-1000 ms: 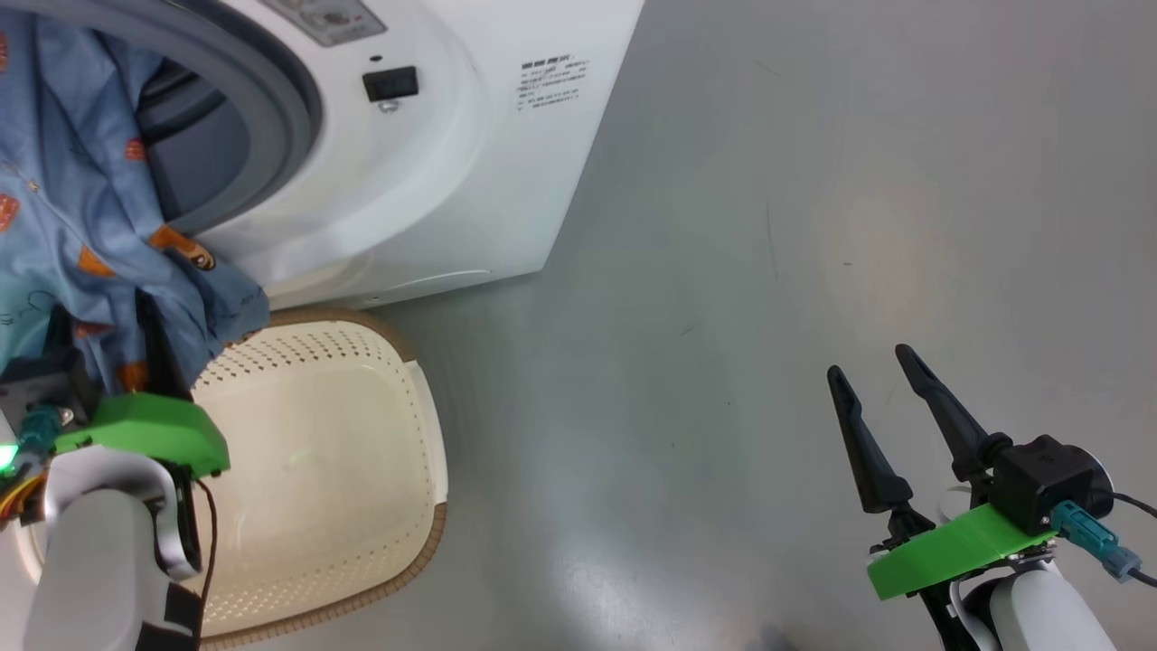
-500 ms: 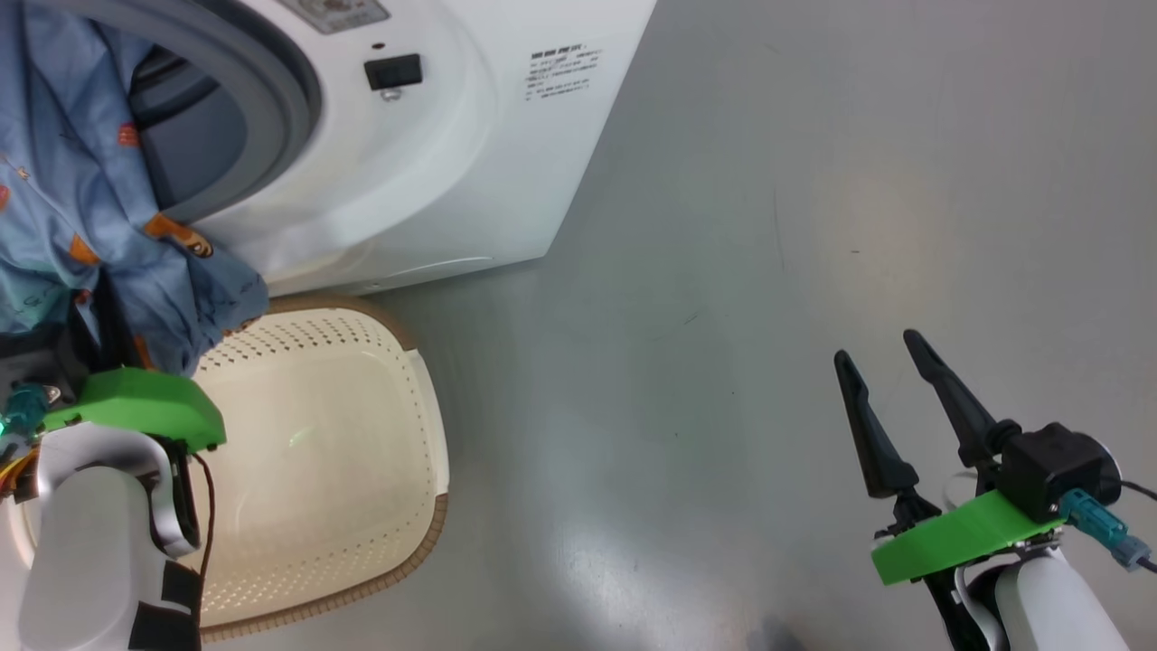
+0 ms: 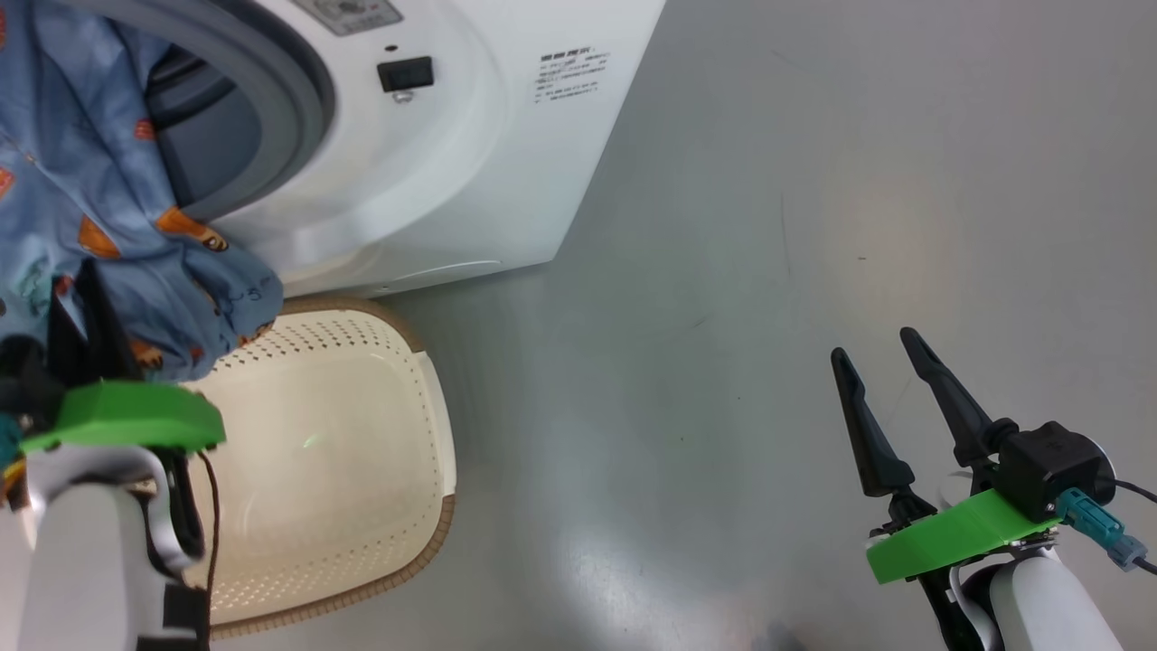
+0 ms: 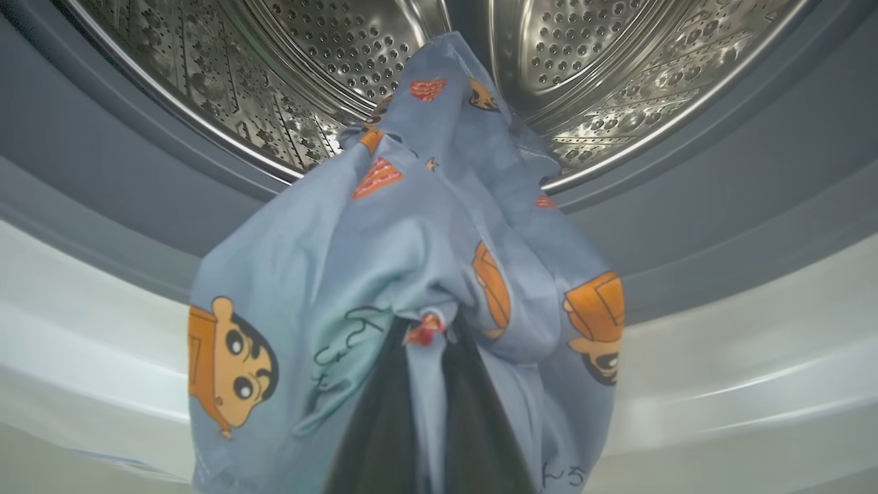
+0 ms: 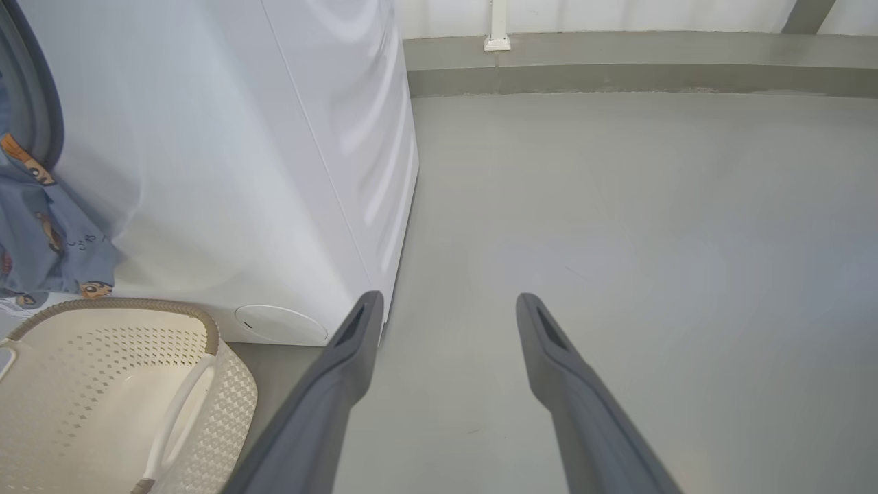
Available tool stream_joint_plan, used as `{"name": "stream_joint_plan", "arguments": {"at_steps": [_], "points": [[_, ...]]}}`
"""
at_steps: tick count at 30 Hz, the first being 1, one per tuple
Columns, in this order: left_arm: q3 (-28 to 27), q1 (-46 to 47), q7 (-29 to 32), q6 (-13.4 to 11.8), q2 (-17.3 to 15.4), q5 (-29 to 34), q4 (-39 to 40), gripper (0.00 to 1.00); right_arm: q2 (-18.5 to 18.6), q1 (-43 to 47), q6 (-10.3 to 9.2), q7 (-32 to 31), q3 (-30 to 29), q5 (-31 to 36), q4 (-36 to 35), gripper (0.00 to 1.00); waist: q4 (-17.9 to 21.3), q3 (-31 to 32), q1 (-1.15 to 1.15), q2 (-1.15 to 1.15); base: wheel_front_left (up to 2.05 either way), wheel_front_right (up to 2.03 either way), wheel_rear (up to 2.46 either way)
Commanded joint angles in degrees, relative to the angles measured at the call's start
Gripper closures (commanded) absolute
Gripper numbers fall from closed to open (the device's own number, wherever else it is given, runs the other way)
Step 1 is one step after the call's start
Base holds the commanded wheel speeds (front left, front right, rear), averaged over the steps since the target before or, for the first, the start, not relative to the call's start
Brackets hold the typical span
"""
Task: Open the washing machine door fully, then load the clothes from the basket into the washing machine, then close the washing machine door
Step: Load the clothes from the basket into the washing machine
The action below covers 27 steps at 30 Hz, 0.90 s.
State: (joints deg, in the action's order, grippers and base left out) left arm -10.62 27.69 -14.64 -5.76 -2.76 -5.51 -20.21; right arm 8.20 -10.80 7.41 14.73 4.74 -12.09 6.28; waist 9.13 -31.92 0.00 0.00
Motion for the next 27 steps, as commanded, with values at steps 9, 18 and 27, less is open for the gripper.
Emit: {"name": "stream_joint_plan", "arguments": {"at_steps": [9, 18, 27], "points": [[-1.4, -4.7, -0.4, 0.5, -0.6, -1.8, 10.3, 1.00, -0.2, 0.7, 0.08, 0.3, 0.9, 0.3, -0.9, 0.00, -0.6, 0.6, 0.00, 0.00, 0.00, 0.00, 0.00], [0.5, 0.3, -0.4, 1.8, -1.4, -1.2, 12.1, 1.00, -1.0, 0.4, 0.08, 0.3, 1.8, -0.1, -0.4, 0.00, 0.6, 1.0, 0.00, 0.00, 0.00, 0.00, 0.00], [1.0, 13.5, -0.4, 2.2, -5.0, -0.5, 1.8, 1.00, -1.7, 0.5, 0.08, 0.3, 2.7, -0.5, 0.3, 0.00, 3.4, 1.2, 0.00, 0.00, 0.00, 0.00, 0.00]]}}
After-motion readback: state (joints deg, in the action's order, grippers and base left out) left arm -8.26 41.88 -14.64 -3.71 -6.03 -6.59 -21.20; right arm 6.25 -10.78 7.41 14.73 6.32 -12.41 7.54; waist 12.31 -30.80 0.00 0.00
